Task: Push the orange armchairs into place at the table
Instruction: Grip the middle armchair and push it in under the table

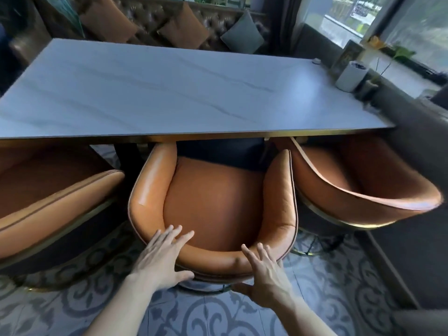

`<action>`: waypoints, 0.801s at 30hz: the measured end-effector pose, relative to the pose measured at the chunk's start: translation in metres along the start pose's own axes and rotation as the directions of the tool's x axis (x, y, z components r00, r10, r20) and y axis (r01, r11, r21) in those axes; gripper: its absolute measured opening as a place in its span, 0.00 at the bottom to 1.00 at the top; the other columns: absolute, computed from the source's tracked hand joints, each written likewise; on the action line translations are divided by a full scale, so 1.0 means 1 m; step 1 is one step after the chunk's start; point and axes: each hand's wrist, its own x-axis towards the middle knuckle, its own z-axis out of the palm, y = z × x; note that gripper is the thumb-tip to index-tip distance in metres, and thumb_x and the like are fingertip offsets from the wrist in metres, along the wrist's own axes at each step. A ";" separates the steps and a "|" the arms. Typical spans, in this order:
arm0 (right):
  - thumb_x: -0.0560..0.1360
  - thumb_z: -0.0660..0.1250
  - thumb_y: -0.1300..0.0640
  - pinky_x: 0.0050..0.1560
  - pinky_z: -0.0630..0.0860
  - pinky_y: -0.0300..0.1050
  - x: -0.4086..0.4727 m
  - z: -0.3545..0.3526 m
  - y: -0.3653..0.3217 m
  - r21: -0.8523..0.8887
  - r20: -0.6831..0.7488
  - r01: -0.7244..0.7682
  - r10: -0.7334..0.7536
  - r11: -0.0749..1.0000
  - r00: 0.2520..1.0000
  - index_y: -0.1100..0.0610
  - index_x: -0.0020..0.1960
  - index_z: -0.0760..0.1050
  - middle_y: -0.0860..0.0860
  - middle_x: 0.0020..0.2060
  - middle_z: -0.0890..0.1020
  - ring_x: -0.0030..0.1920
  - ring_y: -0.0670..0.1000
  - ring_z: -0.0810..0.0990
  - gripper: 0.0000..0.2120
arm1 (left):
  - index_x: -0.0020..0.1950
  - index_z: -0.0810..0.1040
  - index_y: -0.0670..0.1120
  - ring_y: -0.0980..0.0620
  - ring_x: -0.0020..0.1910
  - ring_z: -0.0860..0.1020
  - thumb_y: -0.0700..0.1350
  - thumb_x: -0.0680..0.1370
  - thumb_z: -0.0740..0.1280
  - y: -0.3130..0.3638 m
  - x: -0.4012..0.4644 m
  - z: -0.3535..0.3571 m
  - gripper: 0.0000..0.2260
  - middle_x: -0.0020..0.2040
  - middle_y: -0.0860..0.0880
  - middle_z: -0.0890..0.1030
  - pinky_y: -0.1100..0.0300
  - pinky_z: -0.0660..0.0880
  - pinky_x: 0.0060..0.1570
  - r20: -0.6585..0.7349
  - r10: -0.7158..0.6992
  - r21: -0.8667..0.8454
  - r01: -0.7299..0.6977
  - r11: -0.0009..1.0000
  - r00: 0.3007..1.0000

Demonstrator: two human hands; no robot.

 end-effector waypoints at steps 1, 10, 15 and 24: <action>0.69 0.70 0.31 0.74 0.57 0.66 0.003 0.004 -0.001 0.002 -0.003 -0.003 0.003 1.000 1.000 0.40 0.80 0.46 0.56 0.80 0.50 0.80 0.60 0.46 0.49 | 0.77 0.45 0.62 0.54 0.77 0.41 0.69 0.70 0.67 -0.003 0.005 0.004 0.44 0.80 0.53 0.46 0.54 0.39 0.75 0.014 0.014 -0.007 -0.014 1.000 1.000; 0.71 0.70 0.33 0.70 0.64 0.61 0.018 0.025 0.001 0.018 -0.122 -0.013 0.015 1.000 0.992 0.38 0.77 0.57 0.55 0.75 0.62 0.76 0.62 0.54 0.40 | 0.75 0.57 0.64 0.57 0.76 0.53 0.77 0.66 0.60 -0.022 0.021 0.038 0.41 0.77 0.59 0.60 0.54 0.48 0.76 0.035 0.054 -0.048 -0.052 0.997 0.998; 0.74 0.71 0.39 0.74 0.55 0.66 0.018 0.038 0.003 0.060 -0.138 -0.009 0.018 0.998 0.990 0.38 0.78 0.54 0.56 0.79 0.56 0.79 0.62 0.47 0.39 | 0.74 0.60 0.63 0.56 0.74 0.59 0.75 0.69 0.59 -0.015 0.013 0.043 0.37 0.74 0.59 0.65 0.59 0.46 0.74 -0.080 0.042 -0.042 -0.046 0.998 0.996; 0.77 0.70 0.49 0.76 0.52 0.67 0.014 0.042 0.022 0.044 -0.155 0.103 -0.095 0.994 0.983 0.38 0.78 0.54 0.56 0.80 0.54 0.79 0.61 0.45 0.36 | 0.73 0.64 0.60 0.57 0.70 0.64 0.75 0.70 0.55 0.004 -0.010 0.057 0.34 0.69 0.60 0.70 0.57 0.52 0.75 -0.136 -0.021 -0.026 0.017 1.000 0.991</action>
